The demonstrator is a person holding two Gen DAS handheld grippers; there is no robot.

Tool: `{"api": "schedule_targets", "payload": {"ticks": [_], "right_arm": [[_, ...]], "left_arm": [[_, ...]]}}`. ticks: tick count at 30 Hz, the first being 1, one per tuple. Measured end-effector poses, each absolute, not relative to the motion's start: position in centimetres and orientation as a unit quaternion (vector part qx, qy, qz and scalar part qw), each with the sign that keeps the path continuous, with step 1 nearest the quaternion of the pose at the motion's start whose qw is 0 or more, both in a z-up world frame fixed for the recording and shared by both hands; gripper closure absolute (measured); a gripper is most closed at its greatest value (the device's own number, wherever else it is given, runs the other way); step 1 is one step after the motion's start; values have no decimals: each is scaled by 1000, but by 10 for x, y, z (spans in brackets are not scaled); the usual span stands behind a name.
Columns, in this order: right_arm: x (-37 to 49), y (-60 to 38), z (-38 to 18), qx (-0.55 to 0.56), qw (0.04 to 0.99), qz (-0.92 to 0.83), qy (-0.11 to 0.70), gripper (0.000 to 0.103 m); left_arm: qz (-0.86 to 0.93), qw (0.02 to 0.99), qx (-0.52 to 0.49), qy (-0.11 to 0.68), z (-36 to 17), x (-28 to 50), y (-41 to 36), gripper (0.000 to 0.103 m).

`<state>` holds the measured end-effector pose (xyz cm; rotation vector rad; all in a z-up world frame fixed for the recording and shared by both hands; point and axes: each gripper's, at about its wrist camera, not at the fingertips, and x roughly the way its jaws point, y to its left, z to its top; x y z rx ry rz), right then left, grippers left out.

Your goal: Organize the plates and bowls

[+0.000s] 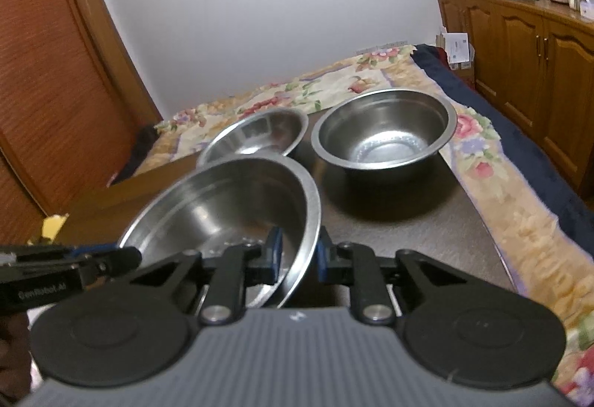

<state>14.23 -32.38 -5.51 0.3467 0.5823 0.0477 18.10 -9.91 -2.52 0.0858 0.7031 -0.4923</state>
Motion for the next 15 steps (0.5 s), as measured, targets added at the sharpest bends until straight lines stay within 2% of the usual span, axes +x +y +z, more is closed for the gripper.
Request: {"api": "schedule_targets", "payload": {"ticks": [15], "right_arm": [[120, -318, -42, 213, 934, 77, 277, 83]], "left_arm": [[-247, 918, 5, 312, 0, 140, -60, 81]]}}
